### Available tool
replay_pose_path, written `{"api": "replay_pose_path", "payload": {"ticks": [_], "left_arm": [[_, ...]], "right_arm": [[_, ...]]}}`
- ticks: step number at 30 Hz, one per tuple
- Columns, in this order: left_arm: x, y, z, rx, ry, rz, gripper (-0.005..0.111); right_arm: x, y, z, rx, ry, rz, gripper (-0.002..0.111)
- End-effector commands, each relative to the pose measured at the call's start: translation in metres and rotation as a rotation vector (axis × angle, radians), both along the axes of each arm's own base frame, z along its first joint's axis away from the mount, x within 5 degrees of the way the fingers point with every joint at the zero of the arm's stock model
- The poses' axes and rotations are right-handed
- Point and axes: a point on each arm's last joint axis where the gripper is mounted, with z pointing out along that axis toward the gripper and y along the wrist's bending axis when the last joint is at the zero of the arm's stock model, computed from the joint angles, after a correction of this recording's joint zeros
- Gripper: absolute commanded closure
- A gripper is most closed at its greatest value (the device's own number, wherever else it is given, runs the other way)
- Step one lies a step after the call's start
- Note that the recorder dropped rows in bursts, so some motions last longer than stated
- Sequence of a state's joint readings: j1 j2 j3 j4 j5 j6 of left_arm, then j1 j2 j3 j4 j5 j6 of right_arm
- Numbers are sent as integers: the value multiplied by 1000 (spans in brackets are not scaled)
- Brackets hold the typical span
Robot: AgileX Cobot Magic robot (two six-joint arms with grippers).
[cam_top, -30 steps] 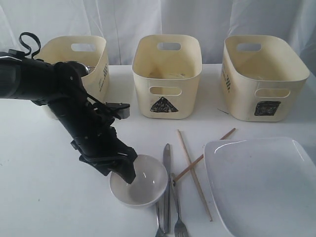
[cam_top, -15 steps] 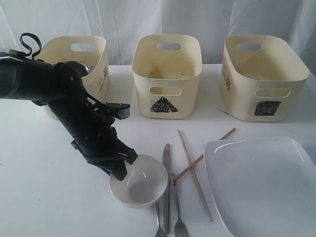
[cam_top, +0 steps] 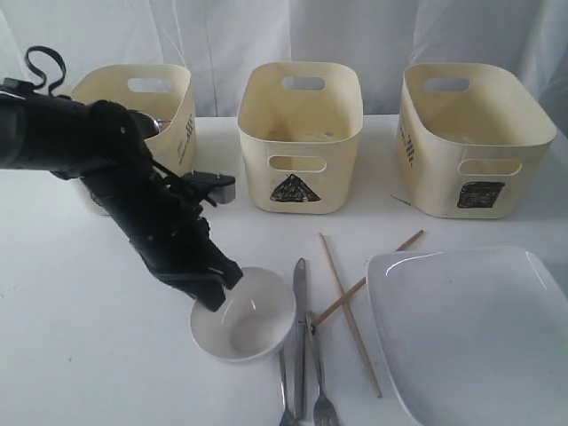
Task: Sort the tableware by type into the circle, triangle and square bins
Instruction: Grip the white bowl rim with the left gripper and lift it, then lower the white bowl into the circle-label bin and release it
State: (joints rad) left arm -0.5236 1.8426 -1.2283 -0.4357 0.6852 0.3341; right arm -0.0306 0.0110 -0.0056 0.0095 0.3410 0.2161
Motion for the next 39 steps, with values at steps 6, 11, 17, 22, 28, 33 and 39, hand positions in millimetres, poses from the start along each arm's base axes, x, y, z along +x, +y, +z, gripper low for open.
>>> {"api": "replay_pose_path", "payload": {"ticks": [6,11,17,22,28,33,39], "left_arm": [[-6,24,95,51,-337,-15,107],[-3,46,136,174,-546,60,107],[16,73,168,181,-732,203,107],[35,93,189,147,-835,302,107],[64,122,203,123,-917,448,107],[102,132,188,133,-947,484,107],[144,132,169,124,-983,499,107]], "right_arm": [[0,0,-1,3,-2,-1,108],[0,0,-1,3,-2,-1,108],[0,0,-1,3,-2,-1,108],[0,0,-1,3,-2,-1,108],[0,0,-1,3,-2,-1,108],[0,0,-1,3,-2,-1,108],[0,0,-1,3,-2,-1,108]]}}
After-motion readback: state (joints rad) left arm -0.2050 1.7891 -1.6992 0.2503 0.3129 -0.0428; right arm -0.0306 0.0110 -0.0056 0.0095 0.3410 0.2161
